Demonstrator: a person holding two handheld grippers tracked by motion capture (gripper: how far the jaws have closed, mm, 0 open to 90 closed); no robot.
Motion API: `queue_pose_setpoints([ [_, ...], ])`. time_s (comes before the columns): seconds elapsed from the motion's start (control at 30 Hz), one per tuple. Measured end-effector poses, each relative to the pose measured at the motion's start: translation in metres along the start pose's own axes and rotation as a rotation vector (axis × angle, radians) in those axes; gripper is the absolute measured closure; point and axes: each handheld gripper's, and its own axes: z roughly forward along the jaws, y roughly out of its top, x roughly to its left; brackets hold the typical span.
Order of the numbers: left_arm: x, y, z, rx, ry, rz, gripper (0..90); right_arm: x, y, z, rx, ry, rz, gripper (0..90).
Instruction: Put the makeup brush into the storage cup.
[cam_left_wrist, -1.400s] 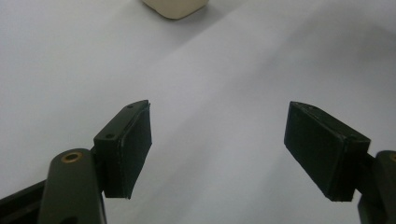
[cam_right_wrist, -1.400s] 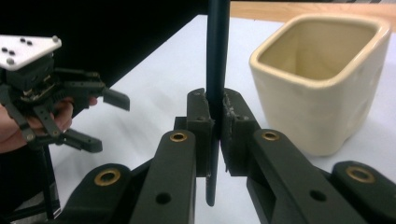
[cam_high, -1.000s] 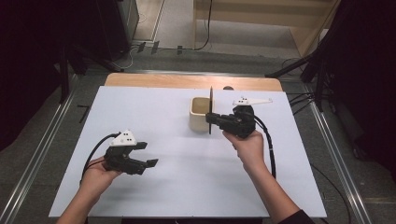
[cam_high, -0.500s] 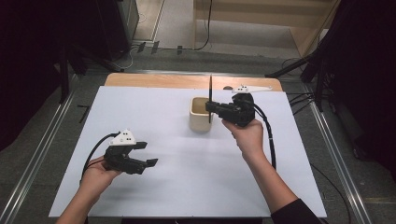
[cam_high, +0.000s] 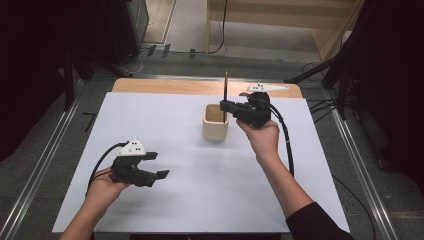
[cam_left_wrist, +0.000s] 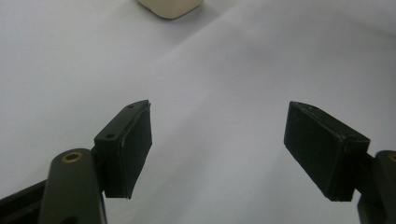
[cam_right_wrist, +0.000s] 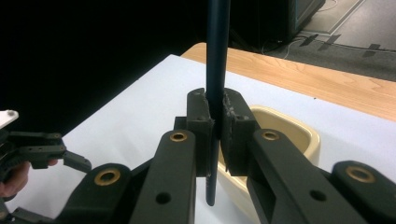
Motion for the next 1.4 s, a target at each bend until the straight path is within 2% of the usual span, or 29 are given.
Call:
queue_pose_setpoints([
  [0.63, 0.000, 0.000, -0.001, -0.004, -0.005, 0.003, 24.1, -0.013, 0.002, 0.018, -0.011, -0.078, -0.004, 83.7],
  [0.93, 0.000, 0.001, 0.001, -0.001, -0.009, 0.005, 24.1, -0.012, 0.006, 0.028, -0.005, -0.103, -0.020, 83.7],
  [1.13, 0.000, 0.001, 0.000, -0.004, -0.011, 0.004, 24.1, -0.013, 0.008, 0.033, -0.026, -0.118, -0.031, 83.7],
  [1.4, -0.001, 0.001, 0.000, -0.003, -0.011, 0.008, 24.1, -0.013, 0.004, 0.045, -0.014, -0.139, -0.054, 83.7],
])
